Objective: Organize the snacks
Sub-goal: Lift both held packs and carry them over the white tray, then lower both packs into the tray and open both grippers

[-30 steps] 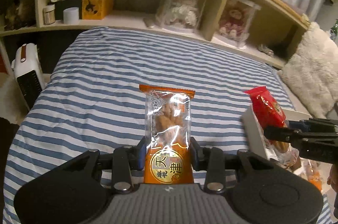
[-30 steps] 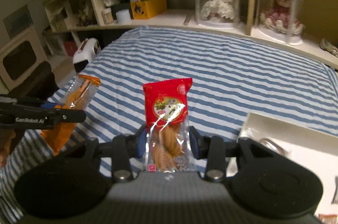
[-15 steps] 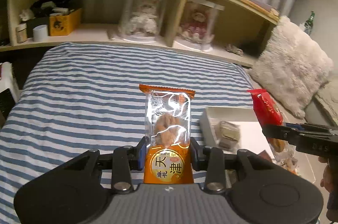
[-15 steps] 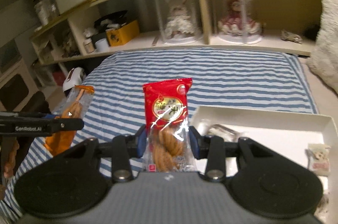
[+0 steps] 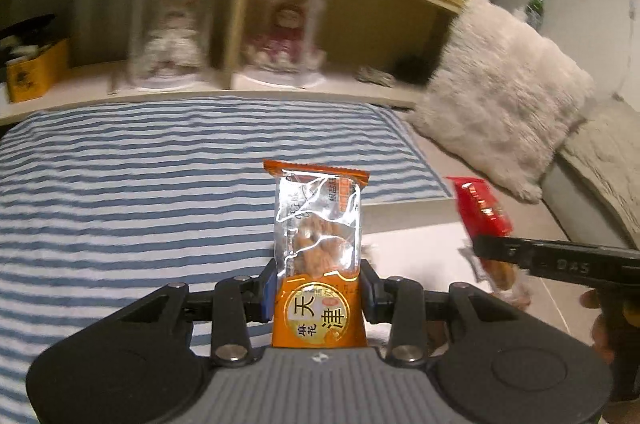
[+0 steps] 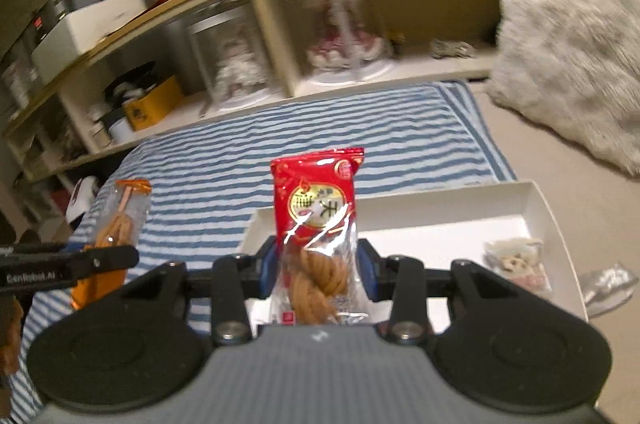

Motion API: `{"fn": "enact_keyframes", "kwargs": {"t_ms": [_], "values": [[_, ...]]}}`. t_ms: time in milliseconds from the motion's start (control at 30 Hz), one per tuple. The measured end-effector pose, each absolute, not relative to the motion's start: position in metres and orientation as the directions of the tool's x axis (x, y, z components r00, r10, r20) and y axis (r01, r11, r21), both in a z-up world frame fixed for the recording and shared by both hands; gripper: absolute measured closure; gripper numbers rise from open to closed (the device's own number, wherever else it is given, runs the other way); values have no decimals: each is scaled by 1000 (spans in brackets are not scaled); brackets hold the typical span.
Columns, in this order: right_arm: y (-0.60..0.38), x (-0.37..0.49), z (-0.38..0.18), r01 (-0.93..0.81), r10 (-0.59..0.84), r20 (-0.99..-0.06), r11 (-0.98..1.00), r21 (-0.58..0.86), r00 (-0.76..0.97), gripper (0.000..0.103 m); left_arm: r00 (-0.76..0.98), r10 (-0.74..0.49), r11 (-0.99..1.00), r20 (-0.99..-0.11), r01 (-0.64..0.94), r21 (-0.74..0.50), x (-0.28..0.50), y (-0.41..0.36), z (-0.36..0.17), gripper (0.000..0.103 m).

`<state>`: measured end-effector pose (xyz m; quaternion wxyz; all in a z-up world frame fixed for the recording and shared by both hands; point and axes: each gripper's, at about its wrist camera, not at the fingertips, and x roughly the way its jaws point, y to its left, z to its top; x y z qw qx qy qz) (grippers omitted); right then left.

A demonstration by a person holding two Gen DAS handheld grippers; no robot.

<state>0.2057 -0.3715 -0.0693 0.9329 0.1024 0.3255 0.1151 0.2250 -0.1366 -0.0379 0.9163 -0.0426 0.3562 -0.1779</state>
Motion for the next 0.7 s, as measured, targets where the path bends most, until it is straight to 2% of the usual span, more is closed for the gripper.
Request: {"fn": "enact_keyframes", "kwargs": {"t_ms": [300, 567, 700], "values": [[-413, 230, -107, 5, 223, -649, 944, 330, 727, 57, 638, -377, 896, -672, 434, -91, 261, -215, -62, 62], [-437, 246, -129, 135, 182, -672, 910, 391, 718, 57, 565, -439, 826, -698, 559, -67, 294, -265, -95, 61], [-453, 254, -139, 205, 166, -670, 875, 438, 723, 57, 556, -422, 782, -716, 623, 23, 306, -283, -109, 61]]}}
